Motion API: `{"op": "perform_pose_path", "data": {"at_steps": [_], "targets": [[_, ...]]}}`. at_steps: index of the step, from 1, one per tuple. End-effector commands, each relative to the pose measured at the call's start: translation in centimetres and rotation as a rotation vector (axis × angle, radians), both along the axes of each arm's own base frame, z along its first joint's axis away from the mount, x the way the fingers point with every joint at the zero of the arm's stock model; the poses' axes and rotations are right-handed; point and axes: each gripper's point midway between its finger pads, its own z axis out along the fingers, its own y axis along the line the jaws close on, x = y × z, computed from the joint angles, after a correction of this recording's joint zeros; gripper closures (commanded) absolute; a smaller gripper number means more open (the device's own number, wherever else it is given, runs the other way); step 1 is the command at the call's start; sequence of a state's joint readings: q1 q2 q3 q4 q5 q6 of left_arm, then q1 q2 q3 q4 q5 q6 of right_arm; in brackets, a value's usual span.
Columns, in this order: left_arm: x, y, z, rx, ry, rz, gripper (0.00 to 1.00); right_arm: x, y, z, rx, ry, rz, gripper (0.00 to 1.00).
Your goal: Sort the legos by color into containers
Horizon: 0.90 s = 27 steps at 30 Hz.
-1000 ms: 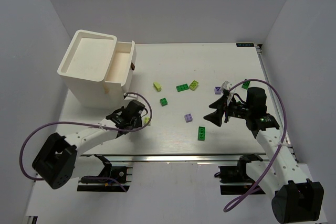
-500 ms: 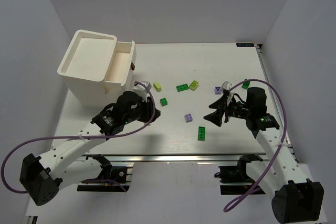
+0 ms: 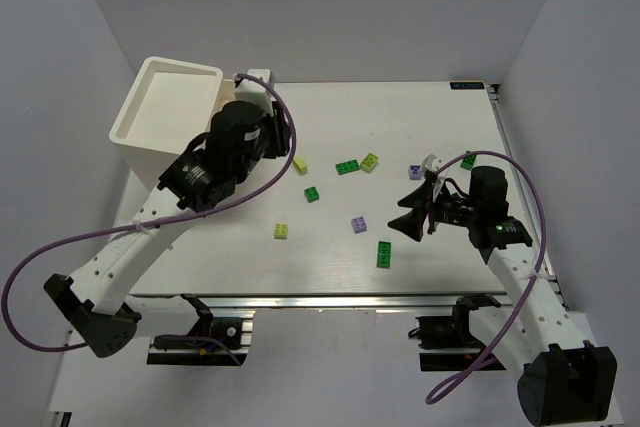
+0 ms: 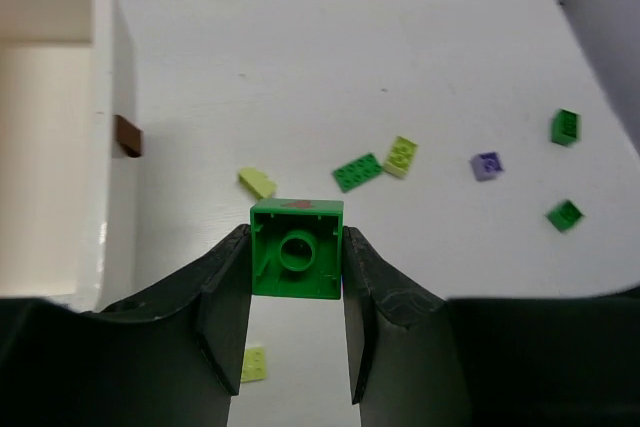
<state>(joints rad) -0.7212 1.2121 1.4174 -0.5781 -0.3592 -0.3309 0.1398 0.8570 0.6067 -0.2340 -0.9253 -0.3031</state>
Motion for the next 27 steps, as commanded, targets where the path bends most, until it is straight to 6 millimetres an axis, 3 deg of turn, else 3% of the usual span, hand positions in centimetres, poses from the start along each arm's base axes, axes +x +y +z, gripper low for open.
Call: {"op": "perform_pose_path", "data": {"at_steps": [1,8,10,16,27], "targets": [[1.3,4.0,-0.6,0.175,0.018,0.184,0.91,0.0,0.3,1.9,0.021,-0.054,0.027,0.29],[4.1,7.8,-0.2,0.254,0.016,0.350,0.90,-0.2,0.4,1.8,0.022,-0.049,0.031,0.29],[4.6,7.9,-0.5,0.266,0.025,0.357,0.90,-0.1,0.3,1.8,0.023,-0.051,0.029,0.29],[6.1,9.8,-2.6,0.319,0.079,0.409,0.88,-0.3,0.4,2.1,0.027,-0.057,0.033,0.29],[7.8,12.5,-5.2,0.370,0.153,0.480,0.66,-0.4,0.5,2.1,0.031,-0.053,0.041,0.29]]}}
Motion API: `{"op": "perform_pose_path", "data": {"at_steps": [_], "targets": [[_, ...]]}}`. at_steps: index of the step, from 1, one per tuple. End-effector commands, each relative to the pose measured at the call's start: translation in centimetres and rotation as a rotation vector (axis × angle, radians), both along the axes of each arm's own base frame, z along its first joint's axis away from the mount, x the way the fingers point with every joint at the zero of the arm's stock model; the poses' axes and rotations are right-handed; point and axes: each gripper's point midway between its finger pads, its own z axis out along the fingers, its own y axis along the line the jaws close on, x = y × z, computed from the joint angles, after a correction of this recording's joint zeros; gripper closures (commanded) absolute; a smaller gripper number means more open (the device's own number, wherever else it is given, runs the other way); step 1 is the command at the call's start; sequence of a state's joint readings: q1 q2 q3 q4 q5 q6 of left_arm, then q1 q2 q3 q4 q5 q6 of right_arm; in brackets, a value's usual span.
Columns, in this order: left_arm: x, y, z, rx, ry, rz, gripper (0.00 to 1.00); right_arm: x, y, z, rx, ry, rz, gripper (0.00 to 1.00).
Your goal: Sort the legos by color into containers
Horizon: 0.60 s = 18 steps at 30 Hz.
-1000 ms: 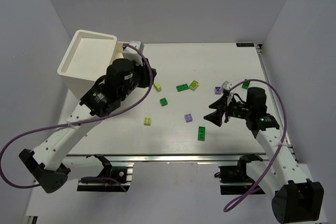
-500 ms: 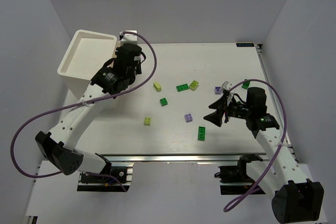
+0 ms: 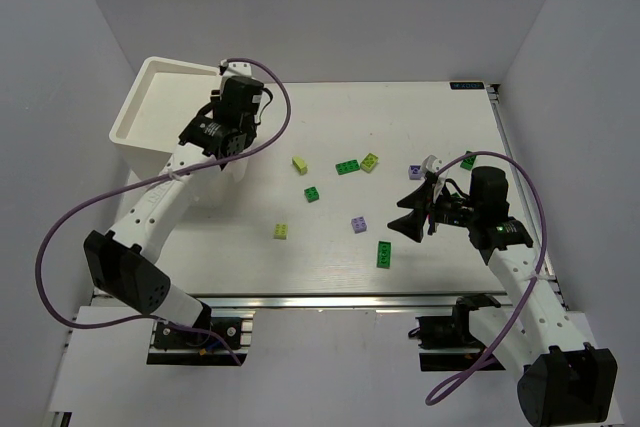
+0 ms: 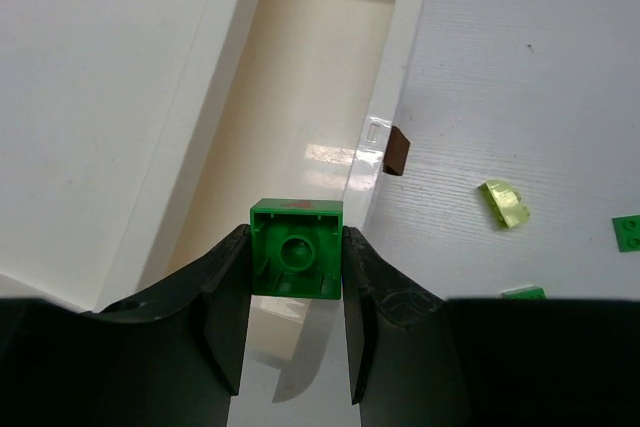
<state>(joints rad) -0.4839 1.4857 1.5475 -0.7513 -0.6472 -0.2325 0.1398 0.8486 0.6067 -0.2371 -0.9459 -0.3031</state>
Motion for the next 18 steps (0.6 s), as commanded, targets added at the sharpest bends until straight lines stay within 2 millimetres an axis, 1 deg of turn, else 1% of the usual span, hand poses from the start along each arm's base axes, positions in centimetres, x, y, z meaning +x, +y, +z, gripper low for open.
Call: {"op": "perform_pose_path", "data": {"at_steps": [1,5,7,8,9,10,11,12,14,15,18], "targets": [[0.0,1.4,1.4,0.000,-0.029,0.035,0.64,-0.1,0.3,1.8,0.019,-0.048,0.023,0.29],[0.2,2.5,0.4,0.011,-0.001,0.058,0.57,-0.1,0.3,1.9,0.019,-0.051,0.025,0.29],[0.2,2.4,-0.1,0.012,0.013,0.053,0.52,0.0,0.2,1.8,0.018,-0.049,0.021,0.29],[0.2,2.8,-0.3,0.012,0.019,0.063,0.50,0.0,0.2,1.8,0.019,-0.049,0.022,0.29],[0.1,2.7,-0.5,0.011,0.025,0.060,0.46,0.0,0.2,1.9,0.020,-0.052,0.022,0.29],[0.1,3.0,-0.6,0.007,0.025,0.068,0.40,0.0,0.2,1.9,0.019,-0.051,0.020,0.29],[0.1,2.8,-0.7,-0.002,0.028,0.057,0.39,-0.1,0.3,1.8,0.019,-0.049,0.023,0.28],[0.0,2.7,-0.6,-0.010,0.024,0.052,0.38,0.1,0.2,1.8,0.018,-0.049,0.018,0.28],[0.0,2.4,-0.5,-0.024,0.021,0.034,0.32,0.0,0.2,1.7,0.018,-0.046,0.022,0.28],[0.0,2.7,-0.2,-0.031,0.016,0.037,0.31,0.0,0.3,1.7,0.017,-0.046,0.024,0.28],[0.0,2.0,0.7,-0.072,-0.004,0.010,0.31,0.0,0.3,1.5,0.014,-0.044,0.028,0.27]]}}
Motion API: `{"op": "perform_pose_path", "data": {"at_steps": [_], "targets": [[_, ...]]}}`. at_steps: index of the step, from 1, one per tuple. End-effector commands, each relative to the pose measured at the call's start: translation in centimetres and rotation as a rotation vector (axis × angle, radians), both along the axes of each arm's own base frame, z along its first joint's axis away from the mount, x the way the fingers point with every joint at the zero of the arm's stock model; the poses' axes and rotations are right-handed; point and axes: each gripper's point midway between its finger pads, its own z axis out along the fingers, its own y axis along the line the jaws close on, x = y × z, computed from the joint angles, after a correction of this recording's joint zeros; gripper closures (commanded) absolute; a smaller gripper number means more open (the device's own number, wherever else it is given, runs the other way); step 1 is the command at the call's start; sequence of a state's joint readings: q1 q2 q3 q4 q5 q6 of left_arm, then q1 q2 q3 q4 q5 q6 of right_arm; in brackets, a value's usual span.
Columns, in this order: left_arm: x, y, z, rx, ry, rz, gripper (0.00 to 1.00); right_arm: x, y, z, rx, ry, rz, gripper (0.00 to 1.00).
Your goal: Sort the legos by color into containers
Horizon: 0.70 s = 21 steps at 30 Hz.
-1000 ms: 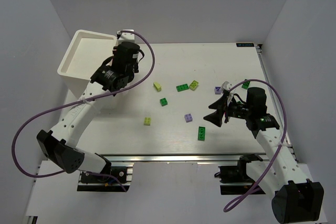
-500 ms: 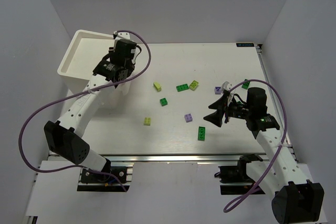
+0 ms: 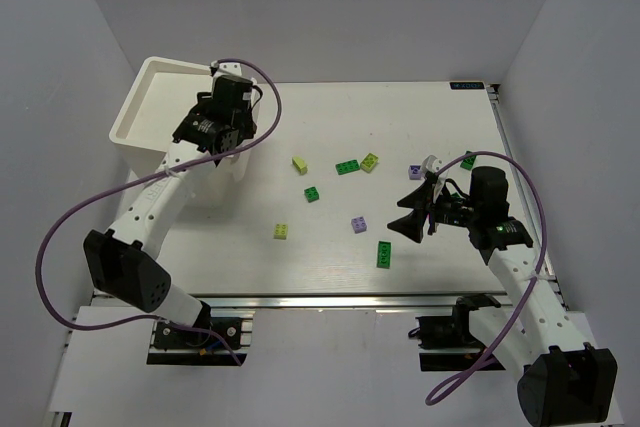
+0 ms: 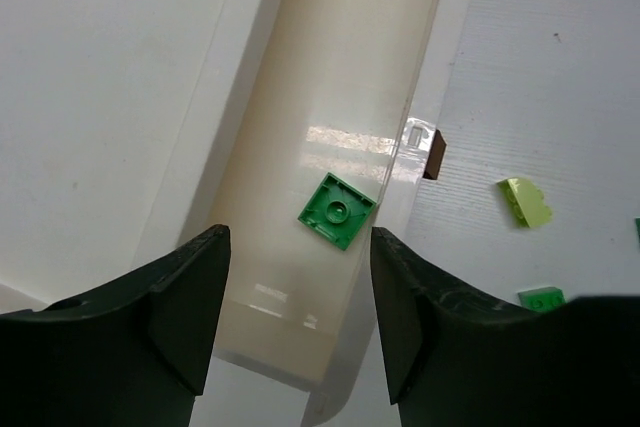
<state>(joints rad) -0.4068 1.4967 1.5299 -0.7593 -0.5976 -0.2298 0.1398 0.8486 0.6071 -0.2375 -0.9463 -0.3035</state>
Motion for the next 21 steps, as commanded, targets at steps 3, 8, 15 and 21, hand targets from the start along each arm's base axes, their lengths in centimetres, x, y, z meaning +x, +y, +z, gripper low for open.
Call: {"op": "perform_pose_path", "data": {"at_steps": [3,8,15,21], "targets": [[-0.7,-2.3,4.2,-0.164,-0.102,-0.119,0.42,0.0,0.2,1.3,0.007,-0.047,0.028,0.26],[-4.6,-8.1,5.9,-0.403,-0.149,-0.426,0.75,0.7,-0.2,0.5,-0.033,-0.066,0.003,0.27],[-12.0,-13.5,-0.9,-0.701,0.043,-0.685,0.55,1.6,-0.9,-2.0,-0.181,-0.016,-0.018,0.28],[-15.8,-14.3,-4.5,-0.763,0.100,-0.754,0.43,2.2,-1.8,-5.6,-0.378,0.057,0.000,0.11]]}}
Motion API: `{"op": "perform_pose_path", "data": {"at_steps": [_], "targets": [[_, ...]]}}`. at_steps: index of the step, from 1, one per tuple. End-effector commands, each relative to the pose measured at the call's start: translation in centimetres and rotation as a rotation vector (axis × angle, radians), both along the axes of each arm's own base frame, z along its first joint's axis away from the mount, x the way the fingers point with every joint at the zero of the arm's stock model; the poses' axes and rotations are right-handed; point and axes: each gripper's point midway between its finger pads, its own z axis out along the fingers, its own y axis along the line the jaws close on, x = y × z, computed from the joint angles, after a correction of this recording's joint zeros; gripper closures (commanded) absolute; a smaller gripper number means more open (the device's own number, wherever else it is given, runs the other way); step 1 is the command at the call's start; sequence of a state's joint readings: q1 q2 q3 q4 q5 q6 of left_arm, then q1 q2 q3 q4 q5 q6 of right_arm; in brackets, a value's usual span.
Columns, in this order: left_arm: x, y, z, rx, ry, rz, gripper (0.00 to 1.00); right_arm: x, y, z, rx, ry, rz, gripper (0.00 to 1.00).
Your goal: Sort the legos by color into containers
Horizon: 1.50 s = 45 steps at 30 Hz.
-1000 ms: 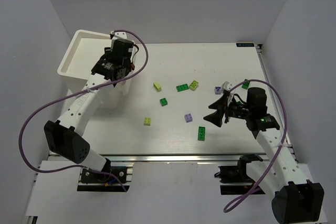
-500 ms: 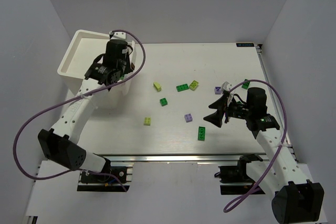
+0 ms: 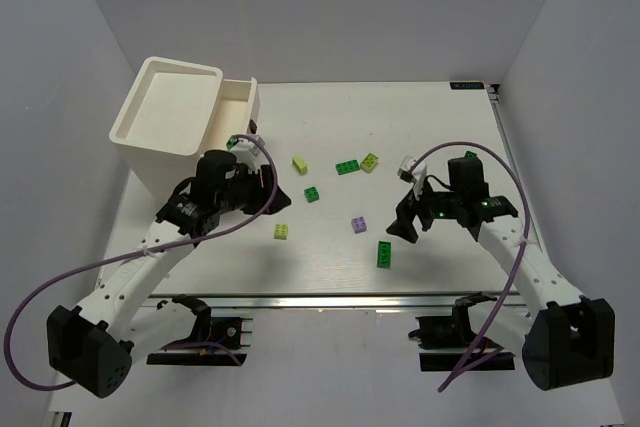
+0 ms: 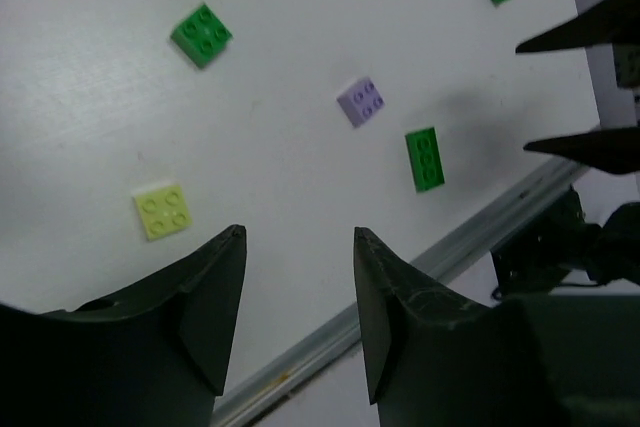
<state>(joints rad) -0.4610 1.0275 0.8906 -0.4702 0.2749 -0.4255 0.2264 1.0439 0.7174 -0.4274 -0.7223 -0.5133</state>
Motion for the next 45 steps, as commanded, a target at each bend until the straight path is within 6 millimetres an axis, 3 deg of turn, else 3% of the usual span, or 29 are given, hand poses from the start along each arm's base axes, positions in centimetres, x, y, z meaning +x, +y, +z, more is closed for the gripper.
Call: {"op": "perform_pose_path", "data": {"at_steps": [1,5,11,13,16,21,27,33,37,45], "targets": [[-2.0,-1.9,1.7,-0.119,-0.040,-0.097,0.42,-0.1,-1.2,-1.6,-0.148,0.016,0.021,0.11],[-2.9,-2.3,0.1,-0.115,-0.021,-0.131,0.41,-1.4,-1.0,-3.3,-0.233,-0.042,0.153,0.11],[-3.7,-2.5,-1.8,-0.077,-0.024,-0.147,0.40,-5.8,-1.0,-5.0,-0.288,-0.424,0.692,0.11],[-3.6,-2.1,-2.5,-0.053,-0.031,-0.128,0.40,-5.7,-0.8,-5.5,-0.328,-0.547,0.809,0.11],[-3.3,-1.7,-3.1,-0.039,-0.050,-0.107,0.39,-5.7,-1.3,-6.8,-0.392,-0.588,0.951,0.11],[-4.0,-1.4,-3.8,-0.029,-0.061,-0.113,0.36,-5.1,-1.1,-8.1,-0.447,-0.627,1.066,0.14],[-4.3,0.1,-2.5,0.020,-0.100,-0.087,0.35,-4.2,-0.6,-9.4,-0.537,-0.661,1.165,0.17],[-5.3,0.8,-2.5,0.020,-0.109,-0.085,0.34,-4.0,0.0,-10.9,-0.597,-0.657,1.275,0.22],[-5.8,0.8,-1.1,0.005,-0.144,-0.107,0.33,-4.1,1.1,-10.9,-0.606,-0.675,1.321,0.23],[-6.4,1.2,-0.2,-0.011,-0.201,-0.115,0.31,-4.2,2.3,-11.4,-0.644,-0.674,1.389,0.26]]}}
